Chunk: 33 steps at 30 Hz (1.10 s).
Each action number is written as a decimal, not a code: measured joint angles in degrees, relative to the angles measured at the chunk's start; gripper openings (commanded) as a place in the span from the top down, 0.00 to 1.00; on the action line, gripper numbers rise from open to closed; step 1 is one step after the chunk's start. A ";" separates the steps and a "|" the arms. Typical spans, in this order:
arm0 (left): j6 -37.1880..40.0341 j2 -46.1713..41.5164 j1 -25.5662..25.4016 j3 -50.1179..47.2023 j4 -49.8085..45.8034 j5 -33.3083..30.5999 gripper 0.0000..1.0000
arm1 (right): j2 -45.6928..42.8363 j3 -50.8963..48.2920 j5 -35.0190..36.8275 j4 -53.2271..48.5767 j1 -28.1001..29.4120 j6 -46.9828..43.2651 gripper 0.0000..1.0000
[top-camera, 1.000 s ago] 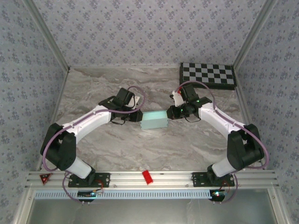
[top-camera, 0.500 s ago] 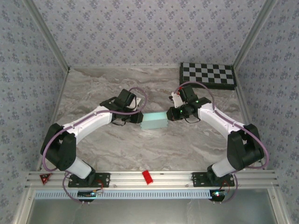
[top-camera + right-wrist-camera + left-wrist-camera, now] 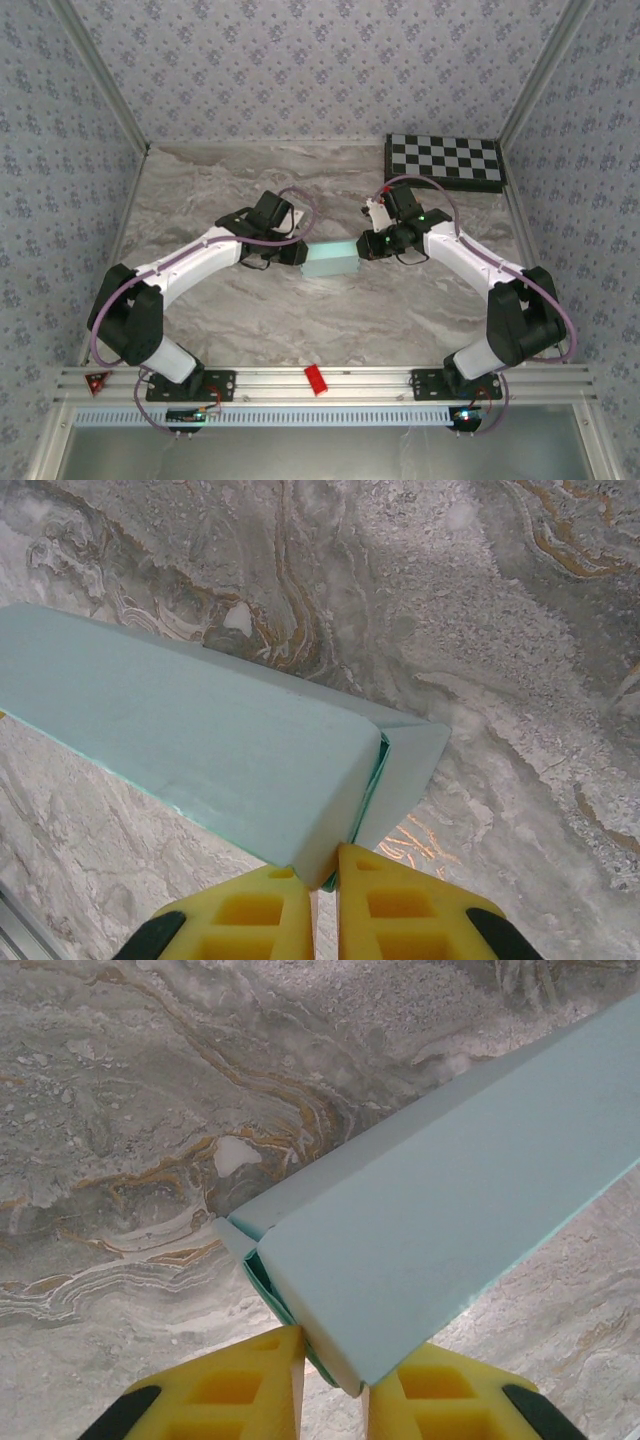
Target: Fold the paper box
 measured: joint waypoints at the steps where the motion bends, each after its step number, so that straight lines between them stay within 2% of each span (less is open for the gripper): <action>1: 0.15 0.00 -0.04 0.07 -0.17 -0.02 0.77 | -0.02 0.02 0.02 -0.04 0.04 0.02 0.87; 13: 1.11 0.72 -0.35 1.95 -2.40 -0.02 0.68 | -0.07 0.02 -0.04 -0.96 0.15 0.07 0.82; 22: 1.92 0.74 -0.37 4.66 -3.45 -0.26 0.65 | -1.09 0.02 -0.07 -1.55 -0.13 0.22 0.77; 33: 2.56 -0.46 -0.37 5.14 -4.66 -0.63 0.58 | -3.96 0.02 -1.60 -1.46 -1.64 0.66 0.66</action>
